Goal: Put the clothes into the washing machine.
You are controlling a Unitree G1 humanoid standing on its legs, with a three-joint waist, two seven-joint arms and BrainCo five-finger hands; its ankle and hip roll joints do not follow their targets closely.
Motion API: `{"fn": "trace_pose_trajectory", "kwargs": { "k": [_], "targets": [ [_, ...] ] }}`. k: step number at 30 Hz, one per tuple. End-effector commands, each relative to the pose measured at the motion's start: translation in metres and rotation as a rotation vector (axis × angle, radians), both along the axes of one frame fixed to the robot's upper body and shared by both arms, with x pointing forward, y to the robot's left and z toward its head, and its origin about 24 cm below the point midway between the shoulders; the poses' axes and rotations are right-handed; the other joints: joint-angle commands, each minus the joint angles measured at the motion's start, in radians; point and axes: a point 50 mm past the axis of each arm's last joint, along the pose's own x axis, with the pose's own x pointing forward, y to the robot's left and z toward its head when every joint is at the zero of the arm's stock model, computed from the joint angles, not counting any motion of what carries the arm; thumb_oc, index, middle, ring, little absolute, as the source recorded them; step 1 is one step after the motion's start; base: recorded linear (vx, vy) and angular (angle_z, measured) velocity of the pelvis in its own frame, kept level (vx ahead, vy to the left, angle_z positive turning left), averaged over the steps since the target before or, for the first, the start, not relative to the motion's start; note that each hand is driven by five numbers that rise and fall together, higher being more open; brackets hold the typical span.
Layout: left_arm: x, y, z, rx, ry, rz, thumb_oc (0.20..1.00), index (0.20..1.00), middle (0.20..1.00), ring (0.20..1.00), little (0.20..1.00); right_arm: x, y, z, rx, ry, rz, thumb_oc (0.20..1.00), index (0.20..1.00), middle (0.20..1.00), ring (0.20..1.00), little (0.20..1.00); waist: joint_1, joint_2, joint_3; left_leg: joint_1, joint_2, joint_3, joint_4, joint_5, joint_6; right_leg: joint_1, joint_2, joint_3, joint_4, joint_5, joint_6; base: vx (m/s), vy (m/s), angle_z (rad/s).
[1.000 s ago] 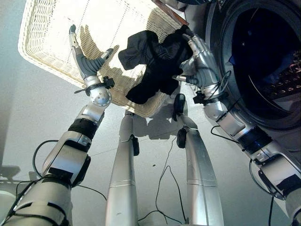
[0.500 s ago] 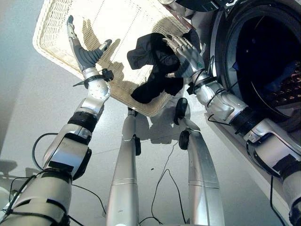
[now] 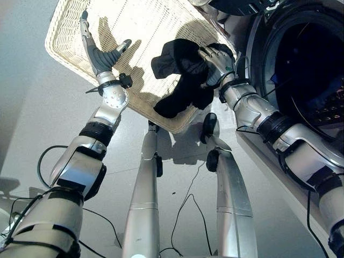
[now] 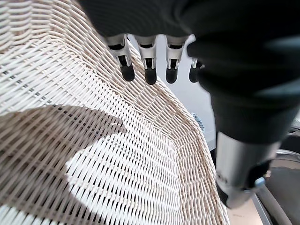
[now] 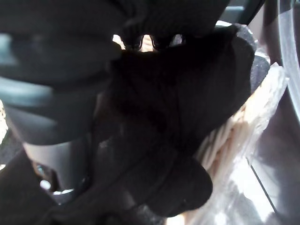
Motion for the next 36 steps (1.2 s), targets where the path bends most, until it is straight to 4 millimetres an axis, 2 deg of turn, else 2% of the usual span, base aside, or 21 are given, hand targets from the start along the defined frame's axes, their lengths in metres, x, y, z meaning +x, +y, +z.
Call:
{"fn": "trace_pose_trajectory", "kwargs": {
  "k": [1, 4, 5, 6, 17, 25, 28, 31, 33, 34, 36],
  "targets": [
    [-0.003, 0.001, 0.013, -0.064, -0.08, -0.007, 1.0, 1.0, 1.0, 1.0, 1.0, 0.007, -0.02, -0.027, -0.154, 0.095, -0.111, 1.0, 1.0, 1.0, 1.0, 1.0, -0.015, 0.02, -0.02, -0.026, -0.058, 0.038, 0.143, -0.141, 0.002, 0.095, 0.06, -0.044, -0.253, 0.154, 0.112, 0.0, 0.0, 0.0],
    [-0.004, 0.0, 0.012, -0.065, -0.084, -0.005, 1.0, 1.0, 1.0, 1.0, 1.0, 0.006, -0.02, -0.031, -0.195, 0.109, -0.108, 1.0, 1.0, 1.0, 1.0, 1.0, -0.017, 0.02, -0.02, -0.026, -0.057, 0.038, 0.141, -0.141, 0.001, 0.093, 0.061, -0.044, -0.252, 0.154, 0.113, 0.0, 0.0, 0.0],
    [-0.004, 0.001, 0.011, -0.066, -0.085, -0.005, 1.0, 1.0, 1.0, 1.0, 1.0, 0.006, -0.021, -0.034, -0.219, 0.11, -0.104, 0.517, 0.517, 0.517, 0.517, 0.517, -0.018, 0.02, -0.02, -0.027, -0.057, 0.037, 0.143, -0.141, 0.001, 0.091, 0.061, -0.042, -0.251, 0.154, 0.112, 0.0, 0.0, 0.0],
    [-0.004, 0.001, 0.01, -0.067, -0.085, -0.005, 1.0, 1.0, 1.0, 1.0, 1.0, 0.006, -0.021, -0.035, -0.232, 0.111, -0.101, 0.2, 0.2, 0.2, 0.2, 0.2, -0.019, 0.021, -0.02, -0.029, -0.057, 0.037, 0.144, -0.14, 0.0, 0.09, 0.062, -0.041, -0.249, 0.153, 0.112, 0.0, 0.0, 0.0],
    [-0.003, 0.002, 0.008, -0.08, -0.088, -0.009, 1.0, 1.0, 1.0, 1.0, 1.0, 0.004, -0.019, -0.035, -0.19, -0.017, -0.028, 0.2, 0.2, 0.2, 0.2, 0.2, -0.023, 0.03, -0.02, -0.032, -0.059, 0.036, 0.15, -0.143, 0.0, 0.088, 0.062, -0.029, -0.251, 0.154, 0.114, 0.0, 0.0, 0.0],
    [-0.004, -0.001, 0.007, -0.086, -0.091, -0.012, 1.0, 1.0, 1.0, 1.0, 1.0, -0.002, -0.015, -0.025, -0.045, -0.109, 0.058, 0.2, 0.2, 0.2, 0.2, 0.2, -0.025, 0.031, -0.02, -0.033, -0.064, 0.033, 0.148, -0.143, 0.004, 0.086, 0.065, -0.025, -0.252, 0.156, 0.114, 0.0, 0.0, 0.0],
    [-0.004, -0.001, 0.006, -0.09, -0.088, -0.013, 1.0, 1.0, 1.0, 1.0, 1.0, -0.003, -0.017, -0.027, 0.296, 0.005, 0.11, 0.2, 0.2, 0.2, 0.2, 0.2, -0.027, 0.032, -0.02, -0.036, -0.064, 0.032, 0.151, -0.141, 0.003, 0.082, 0.066, -0.023, -0.247, 0.156, 0.111, 0.0, 0.0, 0.0],
    [-0.006, 0.006, 0.002, -0.093, -0.087, -0.011, 1.0, 1.0, 1.0, 1.0, 1.0, -0.008, -0.017, -0.034, 0.86, 0.174, 0.259, 0.2, 0.2, 0.2, 0.2, 0.2, -0.03, 0.028, -0.02, -0.036, -0.062, 0.034, 0.149, -0.14, -0.001, 0.077, 0.07, -0.019, -0.245, 0.155, 0.107, 0.0, 0.0, 0.0],
    [-0.007, 0.008, 0.0, -0.095, -0.085, -0.011, 1.0, 1.0, 1.0, 1.0, 1.0, -0.01, -0.018, -0.037, 1.045, 0.23, 0.323, 0.2, 0.2, 0.2, 0.2, 0.2, -0.032, 0.027, -0.02, -0.036, -0.061, 0.035, 0.149, -0.141, -0.002, 0.075, 0.071, -0.018, -0.243, 0.153, 0.106, 0.0, 0.0, 0.0],
    [-0.008, 0.01, -0.003, -0.098, -0.082, -0.008, 1.0, 1.0, 1.0, 1.0, 1.0, -0.013, -0.019, -0.042, 1.324, 0.318, 0.441, 0.2, 0.2, 0.2, 0.2, 0.2, -0.037, 0.023, -0.02, -0.035, -0.061, 0.036, 0.15, -0.144, -0.002, 0.074, 0.072, -0.017, -0.245, 0.155, 0.107, 0.0, 0.0, 0.0],
    [-0.008, 0.01, -0.004, -0.1, -0.076, -0.003, 1.0, 1.0, 1.0, 1.0, 1.0, -0.015, -0.02, -0.049, 1.558, 0.437, 0.59, 0.2, 0.2, 0.2, 0.2, 0.2, -0.041, 0.017, -0.02, -0.03, -0.057, 0.039, 0.149, -0.147, -0.002, 0.077, 0.074, -0.018, -0.245, 0.154, 0.107, 0.0, 0.0, 0.0]
  ]
}}
